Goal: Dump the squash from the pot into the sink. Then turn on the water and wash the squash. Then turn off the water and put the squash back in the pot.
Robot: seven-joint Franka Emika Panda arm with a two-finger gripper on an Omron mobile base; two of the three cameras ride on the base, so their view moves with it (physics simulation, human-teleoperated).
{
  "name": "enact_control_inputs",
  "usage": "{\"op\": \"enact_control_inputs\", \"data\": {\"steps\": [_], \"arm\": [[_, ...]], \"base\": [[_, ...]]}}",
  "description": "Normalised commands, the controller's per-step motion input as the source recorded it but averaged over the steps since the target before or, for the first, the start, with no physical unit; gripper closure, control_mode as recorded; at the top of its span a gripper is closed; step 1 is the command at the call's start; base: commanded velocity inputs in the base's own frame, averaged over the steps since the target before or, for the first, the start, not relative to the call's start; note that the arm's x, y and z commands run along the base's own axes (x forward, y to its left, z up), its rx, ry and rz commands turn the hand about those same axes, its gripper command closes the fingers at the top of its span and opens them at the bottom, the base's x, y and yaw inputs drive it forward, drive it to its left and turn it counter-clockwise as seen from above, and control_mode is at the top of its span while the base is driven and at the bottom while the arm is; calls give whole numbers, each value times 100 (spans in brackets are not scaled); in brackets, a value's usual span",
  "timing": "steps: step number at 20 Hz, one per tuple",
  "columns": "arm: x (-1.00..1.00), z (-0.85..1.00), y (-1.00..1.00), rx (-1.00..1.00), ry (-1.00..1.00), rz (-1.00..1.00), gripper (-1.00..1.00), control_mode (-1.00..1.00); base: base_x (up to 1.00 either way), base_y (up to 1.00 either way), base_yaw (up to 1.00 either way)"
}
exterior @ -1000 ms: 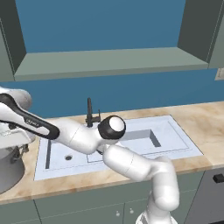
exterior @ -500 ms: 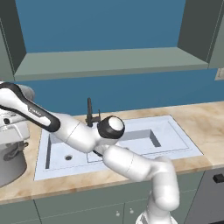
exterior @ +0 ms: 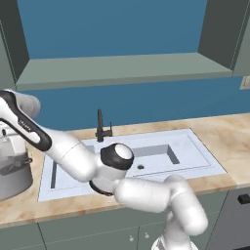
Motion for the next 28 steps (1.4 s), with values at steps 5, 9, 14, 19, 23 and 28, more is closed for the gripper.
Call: {"op": "enact_control_inputs", "data": {"steps": [5,9,14,19,23,28], "arm": [[-56,-4,-16,-8,-23,-64,100,-100],[-73,0,-24,-12,-34,-53,100,-100],[-89,0,-40,-17,-41,-42,100,-100],[-69,15,-65,-14,-34,-40,100,-100],[-43,40,-89,-2,-12,-39,100,-100],[-32,47,-79,6,0,-37,100,-100]], "base": [[0,0,0],[0,0,0],[0,0,0],[0,0,0],[0,0,0],[0,0,0]]}}
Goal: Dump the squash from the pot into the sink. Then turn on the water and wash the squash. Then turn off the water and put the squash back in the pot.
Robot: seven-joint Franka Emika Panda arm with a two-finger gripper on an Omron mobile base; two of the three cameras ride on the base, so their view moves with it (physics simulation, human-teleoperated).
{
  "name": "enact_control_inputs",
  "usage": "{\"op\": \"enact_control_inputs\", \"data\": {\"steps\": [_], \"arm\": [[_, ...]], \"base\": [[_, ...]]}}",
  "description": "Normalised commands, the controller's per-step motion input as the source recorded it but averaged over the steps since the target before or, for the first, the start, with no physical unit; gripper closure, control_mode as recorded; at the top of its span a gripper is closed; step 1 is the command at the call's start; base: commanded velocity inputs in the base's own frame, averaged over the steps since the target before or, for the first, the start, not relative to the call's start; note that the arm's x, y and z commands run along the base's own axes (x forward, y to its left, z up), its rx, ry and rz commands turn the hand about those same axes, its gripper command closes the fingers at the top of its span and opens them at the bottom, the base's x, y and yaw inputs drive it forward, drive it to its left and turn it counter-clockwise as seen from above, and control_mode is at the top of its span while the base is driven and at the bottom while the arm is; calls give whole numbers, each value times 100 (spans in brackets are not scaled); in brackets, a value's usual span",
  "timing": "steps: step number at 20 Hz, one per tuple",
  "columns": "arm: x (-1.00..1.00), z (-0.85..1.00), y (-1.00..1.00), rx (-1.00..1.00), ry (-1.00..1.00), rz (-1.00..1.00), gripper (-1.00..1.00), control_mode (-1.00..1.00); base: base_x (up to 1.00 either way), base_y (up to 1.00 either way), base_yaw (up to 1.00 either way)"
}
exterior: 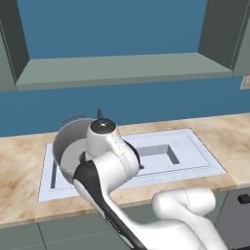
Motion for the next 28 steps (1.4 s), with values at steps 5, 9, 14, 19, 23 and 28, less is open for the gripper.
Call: {"op": "enact_control_inputs", "data": {"steps": [5,9,14,19,23,28], "arm": [[-32,60,-58,25,5,-31,100,-100],[-25,63,-66,35,12,-29,100,-100],[-29,58,-80,42,19,-30,100,-100],[-11,56,-79,44,28,-36,100,-100],[0,61,-69,47,38,-41,100,-100],[0,55,-49,47,43,-41,100,-100]], "base": [[0,0,0],[0,0,0],[0,0,0],[0,0,0],[0,0,0],[0,0,0]]}}
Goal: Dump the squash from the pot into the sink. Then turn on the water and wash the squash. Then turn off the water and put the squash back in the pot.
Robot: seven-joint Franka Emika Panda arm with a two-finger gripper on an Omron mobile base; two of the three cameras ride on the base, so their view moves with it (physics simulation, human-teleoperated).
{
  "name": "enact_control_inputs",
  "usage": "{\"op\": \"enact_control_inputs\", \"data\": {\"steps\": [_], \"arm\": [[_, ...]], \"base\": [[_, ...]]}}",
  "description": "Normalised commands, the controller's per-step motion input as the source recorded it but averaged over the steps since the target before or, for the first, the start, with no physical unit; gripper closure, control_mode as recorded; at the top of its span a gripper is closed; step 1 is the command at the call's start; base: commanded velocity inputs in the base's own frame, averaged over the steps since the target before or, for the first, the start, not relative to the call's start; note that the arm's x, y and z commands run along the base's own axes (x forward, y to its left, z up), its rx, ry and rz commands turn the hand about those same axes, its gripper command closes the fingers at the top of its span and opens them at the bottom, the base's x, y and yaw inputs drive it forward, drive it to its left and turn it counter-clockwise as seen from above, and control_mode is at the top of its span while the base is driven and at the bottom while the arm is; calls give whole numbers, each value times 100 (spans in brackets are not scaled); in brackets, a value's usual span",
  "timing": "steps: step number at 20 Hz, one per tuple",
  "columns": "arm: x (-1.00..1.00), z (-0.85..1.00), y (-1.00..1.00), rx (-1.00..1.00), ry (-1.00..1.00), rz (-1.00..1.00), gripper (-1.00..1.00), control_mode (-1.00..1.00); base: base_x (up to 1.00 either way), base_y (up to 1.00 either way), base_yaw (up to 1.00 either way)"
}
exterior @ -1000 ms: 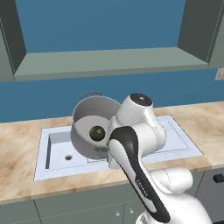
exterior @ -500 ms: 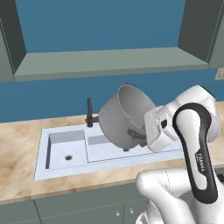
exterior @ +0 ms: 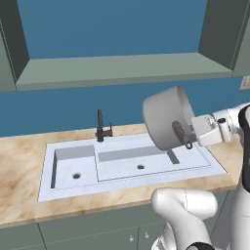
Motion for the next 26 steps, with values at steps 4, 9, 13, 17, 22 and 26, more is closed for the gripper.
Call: {"op": "enact_control_inputs", "data": {"steps": [4,9,13,17,22,26], "arm": [[-5,30,-27,44,49,-39,100,-100],[-6,2,-7,37,56,-37,100,-100],[0,0,0,31,55,-33,100,-100],[0,15,0,26,48,-25,100,-100],[0,38,1,24,44,-13,100,-100],[0,42,6,19,45,-4,100,-100]], "base": [[0,0,0],[0,0,0],[0,0,0],[0,0,0],[0,0,0],[0,0,0]]}}
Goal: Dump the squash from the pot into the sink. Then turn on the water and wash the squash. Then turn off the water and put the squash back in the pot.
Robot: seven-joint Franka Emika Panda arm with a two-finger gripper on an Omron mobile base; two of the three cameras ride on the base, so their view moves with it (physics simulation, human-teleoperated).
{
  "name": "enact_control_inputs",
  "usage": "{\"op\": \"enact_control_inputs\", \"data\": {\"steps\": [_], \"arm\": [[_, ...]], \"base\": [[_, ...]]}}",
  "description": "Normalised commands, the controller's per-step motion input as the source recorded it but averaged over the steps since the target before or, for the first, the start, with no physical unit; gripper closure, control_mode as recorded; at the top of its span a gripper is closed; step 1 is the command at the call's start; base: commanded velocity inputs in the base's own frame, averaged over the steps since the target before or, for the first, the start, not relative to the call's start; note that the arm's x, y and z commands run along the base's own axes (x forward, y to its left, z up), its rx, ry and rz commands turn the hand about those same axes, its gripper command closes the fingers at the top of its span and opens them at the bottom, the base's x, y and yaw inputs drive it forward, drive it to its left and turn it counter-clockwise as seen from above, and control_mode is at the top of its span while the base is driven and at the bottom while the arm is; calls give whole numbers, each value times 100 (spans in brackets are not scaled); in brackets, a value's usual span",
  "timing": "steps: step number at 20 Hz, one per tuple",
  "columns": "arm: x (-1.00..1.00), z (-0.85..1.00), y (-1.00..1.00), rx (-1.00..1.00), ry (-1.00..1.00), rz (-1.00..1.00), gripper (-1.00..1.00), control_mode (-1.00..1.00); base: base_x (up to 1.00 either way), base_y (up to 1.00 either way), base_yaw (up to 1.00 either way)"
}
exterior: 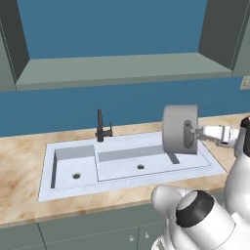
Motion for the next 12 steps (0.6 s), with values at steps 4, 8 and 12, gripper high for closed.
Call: {"op": "enact_control_inputs", "data": {"steps": [4,8,12], "arm": [[0,37,11,15,47,0,100,-100],[0,31,26,13,42,0,100,-100],[0,45,35,16,32,0,100,-100]], "base": [[0,0,0],[0,0,0],[0,0,0]]}}
